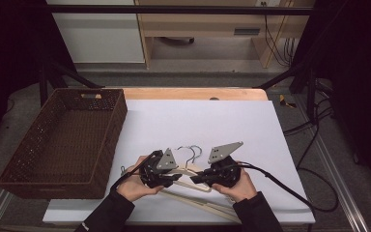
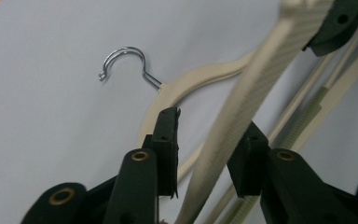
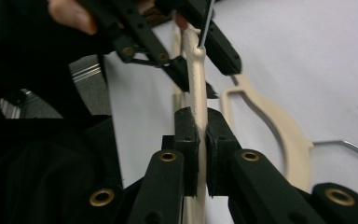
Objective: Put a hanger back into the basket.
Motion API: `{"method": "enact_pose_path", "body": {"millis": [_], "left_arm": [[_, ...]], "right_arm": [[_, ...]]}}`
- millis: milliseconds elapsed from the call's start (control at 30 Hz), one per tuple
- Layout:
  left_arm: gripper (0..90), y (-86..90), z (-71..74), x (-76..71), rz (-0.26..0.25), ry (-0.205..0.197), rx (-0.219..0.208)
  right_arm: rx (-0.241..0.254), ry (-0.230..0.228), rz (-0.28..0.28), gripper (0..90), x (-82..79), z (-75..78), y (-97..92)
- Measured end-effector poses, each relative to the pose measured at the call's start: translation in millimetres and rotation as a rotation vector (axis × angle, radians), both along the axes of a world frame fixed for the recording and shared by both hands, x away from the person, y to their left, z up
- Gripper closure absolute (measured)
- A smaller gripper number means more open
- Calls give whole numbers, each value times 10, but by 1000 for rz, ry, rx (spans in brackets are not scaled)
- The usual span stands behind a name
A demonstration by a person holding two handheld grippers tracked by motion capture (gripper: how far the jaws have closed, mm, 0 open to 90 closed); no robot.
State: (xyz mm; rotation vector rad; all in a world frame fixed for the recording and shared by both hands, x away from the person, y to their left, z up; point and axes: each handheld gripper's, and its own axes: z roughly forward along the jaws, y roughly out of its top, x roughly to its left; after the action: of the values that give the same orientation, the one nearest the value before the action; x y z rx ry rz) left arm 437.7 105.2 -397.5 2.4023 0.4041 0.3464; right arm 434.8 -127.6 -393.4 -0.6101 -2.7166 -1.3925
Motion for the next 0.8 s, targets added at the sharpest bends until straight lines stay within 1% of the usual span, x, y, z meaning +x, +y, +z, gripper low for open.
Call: {"method": "enact_pose_path", "body": {"millis": [33, 67, 133, 167, 200, 233, 300, 367, 433, 500, 533, 600, 667, 733, 800], "left_arm": [[694, 18, 30, -4, -4, -5, -2], [717, 26, 48, -17, -1, 2, -20], [729, 53, 88, -37, -12, -2, -33], [734, 72, 114, -48, -24, -14, -26], [736, 85, 134, -63, -24, -25, -34], [736, 85, 134, -63, -24, -25, -34], [733, 130, 190, -95, -35, -43, -56], [733, 157, 226, -124, -41, -49, -71], [730, 180, 261, -148, -54, -51, -76], [692, 197, 291, -161, -57, -45, -96], [688, 202, 305, -162, -57, -42, -97], [706, 199, 319, -170, -58, -44, -88], [710, 199, 328, -182, -58, -54, -79], [716, 198, 332, -197, -58, -53, -81], [727, 196, 336, -206, -56, -52, -75]], "right_arm": [[0, -13, 15, 861, -17, 28, 13], [-6, -27, 15, 861, -31, 53, 28], [-12, -40, 19, 861, -43, 97, 42], [-4, -26, 21, 861, -39, 114, 40], [8, -22, 30, 862, -34, 125, 42], [8, -22, 30, 862, -34, 125, 42], [29, -18, 41, 861, -33, 158, 43], [41, -20, 47, 861, -37, 172, 43], [53, -20, 61, 861, -44, 186, 42], [52, -25, 67, 861, -56, 201, 38], [46, -28, 65, 861, -59, 208, 35], [47, -34, 69, 861, -65, 215, 35], [43, -36, 72, 861, -72, 223, 37], [41, -40, 75, 861, -73, 228, 35], [40, -42, 78, 856, -67, 229, 32]]}}
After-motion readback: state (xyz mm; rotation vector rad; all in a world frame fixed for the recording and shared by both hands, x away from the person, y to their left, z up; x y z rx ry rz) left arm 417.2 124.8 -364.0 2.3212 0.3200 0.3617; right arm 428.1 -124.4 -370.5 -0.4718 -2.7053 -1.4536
